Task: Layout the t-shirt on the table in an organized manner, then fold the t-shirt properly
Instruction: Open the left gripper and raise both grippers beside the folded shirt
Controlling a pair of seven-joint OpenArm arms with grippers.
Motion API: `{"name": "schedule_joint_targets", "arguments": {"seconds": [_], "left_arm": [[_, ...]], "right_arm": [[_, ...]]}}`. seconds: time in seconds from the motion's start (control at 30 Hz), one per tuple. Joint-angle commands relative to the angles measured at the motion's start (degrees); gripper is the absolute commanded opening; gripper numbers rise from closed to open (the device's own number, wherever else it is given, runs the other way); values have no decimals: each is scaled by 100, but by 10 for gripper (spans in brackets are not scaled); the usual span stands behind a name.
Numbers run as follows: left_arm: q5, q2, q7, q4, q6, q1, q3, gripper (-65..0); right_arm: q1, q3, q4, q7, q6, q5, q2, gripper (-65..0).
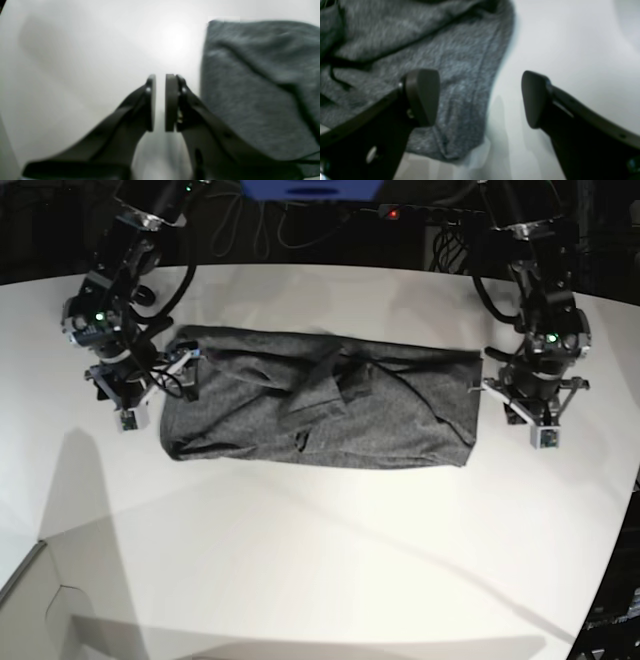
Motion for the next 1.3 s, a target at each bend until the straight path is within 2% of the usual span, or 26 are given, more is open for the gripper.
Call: {"name": "schedule_joint_targets", "arguments": {"seconds": [0.0, 0.3, 0.53, 0.97, 1.07, 1.27], "left_arm": [[-48, -37, -130, 98, 5, -80, -14, -586], [-30, -46, -130, 107, 5, -27, -23, -586], [-48, -248, -139, 98, 5, -27, -32, -586], [-48, -222, -139, 98, 5, -36, -269, -586], [-48, -204, -139, 98, 5, -36, -261, -586], [-48, -195, -139, 98, 5, -36, -252, -586]], "right_arm": [[50, -83, 99, 95, 38, 97, -23, -130], [120, -83, -455, 130, 38, 97, -32, -130], [120, -83, -481, 139, 38, 97, -14, -130], [226, 128, -622, 104, 38, 97, 38, -130], [182, 120, -622, 104, 38, 106, -101, -130], [173, 120, -622, 95, 38, 115, -101, -132]]}}
